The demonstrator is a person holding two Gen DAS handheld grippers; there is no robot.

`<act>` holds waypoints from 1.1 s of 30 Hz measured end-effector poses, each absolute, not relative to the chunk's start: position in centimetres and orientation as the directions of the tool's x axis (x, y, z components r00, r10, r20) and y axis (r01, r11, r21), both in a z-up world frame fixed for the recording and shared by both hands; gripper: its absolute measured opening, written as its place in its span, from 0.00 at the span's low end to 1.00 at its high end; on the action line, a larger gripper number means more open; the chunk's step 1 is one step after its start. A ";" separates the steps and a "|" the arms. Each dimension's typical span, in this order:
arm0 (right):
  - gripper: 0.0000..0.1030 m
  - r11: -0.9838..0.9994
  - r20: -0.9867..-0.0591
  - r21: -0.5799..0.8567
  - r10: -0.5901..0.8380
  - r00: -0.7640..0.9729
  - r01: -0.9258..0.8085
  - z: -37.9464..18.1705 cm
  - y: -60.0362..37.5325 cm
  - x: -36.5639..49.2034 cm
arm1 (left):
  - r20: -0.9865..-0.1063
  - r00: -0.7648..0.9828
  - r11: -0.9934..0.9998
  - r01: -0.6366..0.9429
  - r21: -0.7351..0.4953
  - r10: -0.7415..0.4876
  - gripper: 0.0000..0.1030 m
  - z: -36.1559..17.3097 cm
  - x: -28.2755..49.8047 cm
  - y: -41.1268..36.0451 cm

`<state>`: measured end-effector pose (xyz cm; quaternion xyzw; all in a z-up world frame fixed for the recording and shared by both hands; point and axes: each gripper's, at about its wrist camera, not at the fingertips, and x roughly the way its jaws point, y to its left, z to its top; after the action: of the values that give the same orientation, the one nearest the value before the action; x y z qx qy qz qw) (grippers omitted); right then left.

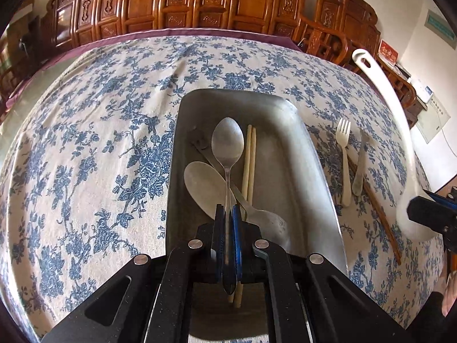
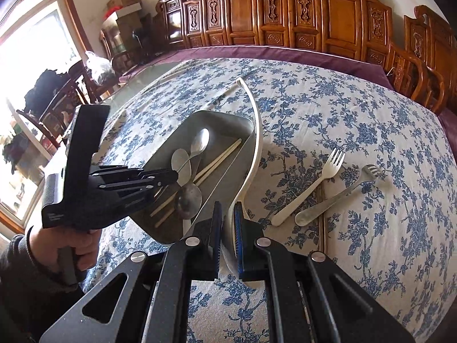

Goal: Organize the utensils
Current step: 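Carry the metal spoon into the grey tray and open the left gripper, then lower the white ladle into the tray and open the right gripper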

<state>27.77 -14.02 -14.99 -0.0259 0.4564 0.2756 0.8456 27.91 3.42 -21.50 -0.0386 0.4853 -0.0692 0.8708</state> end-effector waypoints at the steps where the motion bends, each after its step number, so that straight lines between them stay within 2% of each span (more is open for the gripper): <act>1: 0.10 0.848 -0.789 0.203 0.438 0.431 -0.490 -14.9 -13.9 27.8 | -0.843 0.515 0.987 0.080 -0.137 -0.159 0.05 -21.7 28.2 3.5; 10: 0.10 0.842 -0.796 0.198 0.436 0.419 -0.501 -14.6 -12.2 28.3 | -0.827 0.536 0.986 0.099 -0.137 -0.168 0.05 -20.6 28.0 3.8; 18: 0.10 0.827 -0.781 0.251 0.479 0.399 -0.503 -14.4 -9.8 28.8 | -0.792 0.592 0.988 0.088 -0.124 -0.152 0.06 -18.1 27.2 6.0; 22: 0.10 0.818 -0.779 0.279 0.499 0.380 -0.503 -14.7 -8.3 29.2 | -0.775 0.620 0.993 0.069 -0.100 -0.121 0.17 -17.1 27.0 7.3; 33: 0.10 0.810 -0.795 0.321 0.512 0.325 -0.490 -17.2 -5.1 30.5 | -0.749 0.658 0.996 0.018 -0.091 -0.081 0.25 -15.6 26.8 10.5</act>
<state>30.51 -5.07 -17.25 0.0109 0.4926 0.3079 0.8139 26.77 10.46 -15.62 -0.0378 0.4127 -0.0272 0.9097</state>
